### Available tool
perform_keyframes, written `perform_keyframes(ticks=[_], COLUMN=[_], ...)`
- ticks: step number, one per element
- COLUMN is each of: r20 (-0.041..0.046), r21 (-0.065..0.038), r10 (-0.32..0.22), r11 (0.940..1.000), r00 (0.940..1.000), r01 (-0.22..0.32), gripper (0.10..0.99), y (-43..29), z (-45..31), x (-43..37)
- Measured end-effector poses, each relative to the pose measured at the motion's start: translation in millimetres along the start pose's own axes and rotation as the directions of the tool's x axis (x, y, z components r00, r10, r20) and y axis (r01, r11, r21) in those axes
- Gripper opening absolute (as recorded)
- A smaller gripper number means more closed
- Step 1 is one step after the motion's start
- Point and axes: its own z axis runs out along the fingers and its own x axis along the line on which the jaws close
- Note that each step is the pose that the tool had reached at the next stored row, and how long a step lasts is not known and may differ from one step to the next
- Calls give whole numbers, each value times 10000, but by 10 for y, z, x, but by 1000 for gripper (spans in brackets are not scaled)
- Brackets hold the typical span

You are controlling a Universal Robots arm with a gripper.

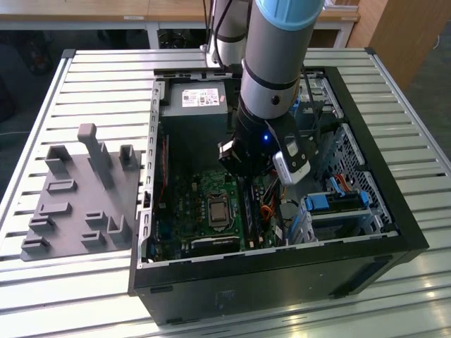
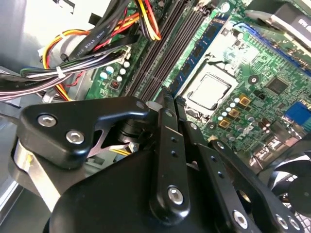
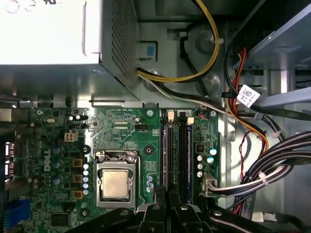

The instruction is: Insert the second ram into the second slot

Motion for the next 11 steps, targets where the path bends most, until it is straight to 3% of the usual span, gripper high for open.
perform_keyframes(ticks=[11], r20=[-4], r21=[0], r10=[5], r11=[10000], r00=[10000], r01=[-5], gripper=[137], y=[-3], z=[83], x=[-39])
